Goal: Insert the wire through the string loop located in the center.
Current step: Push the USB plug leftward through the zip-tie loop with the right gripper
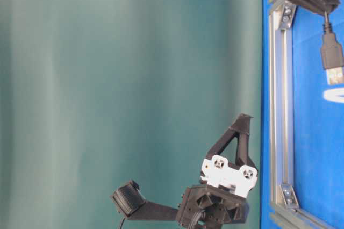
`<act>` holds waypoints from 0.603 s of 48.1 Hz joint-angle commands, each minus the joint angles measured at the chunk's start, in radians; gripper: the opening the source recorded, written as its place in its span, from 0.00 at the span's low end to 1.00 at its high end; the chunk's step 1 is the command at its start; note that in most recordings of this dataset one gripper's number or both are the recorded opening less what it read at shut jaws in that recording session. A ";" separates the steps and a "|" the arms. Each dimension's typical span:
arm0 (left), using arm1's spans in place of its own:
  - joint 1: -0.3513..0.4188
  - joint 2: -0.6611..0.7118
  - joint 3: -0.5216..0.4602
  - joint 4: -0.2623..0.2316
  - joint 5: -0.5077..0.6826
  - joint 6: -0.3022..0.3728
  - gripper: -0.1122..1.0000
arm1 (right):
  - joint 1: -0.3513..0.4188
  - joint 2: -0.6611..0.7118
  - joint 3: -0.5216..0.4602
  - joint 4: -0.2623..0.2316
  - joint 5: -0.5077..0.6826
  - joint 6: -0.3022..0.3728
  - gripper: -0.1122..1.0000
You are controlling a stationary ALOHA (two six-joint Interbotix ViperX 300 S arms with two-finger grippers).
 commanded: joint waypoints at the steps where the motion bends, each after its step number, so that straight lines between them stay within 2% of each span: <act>1: -0.003 -0.031 -0.009 0.003 -0.005 0.002 0.10 | -0.002 -0.020 -0.008 0.002 -0.008 0.000 0.08; 11: -0.002 -0.029 -0.009 0.002 -0.005 0.002 0.10 | 0.006 0.008 -0.026 0.002 -0.009 0.000 0.08; 29: -0.003 -0.031 -0.009 0.002 -0.005 0.005 0.10 | 0.008 0.106 -0.129 0.002 -0.011 -0.002 0.08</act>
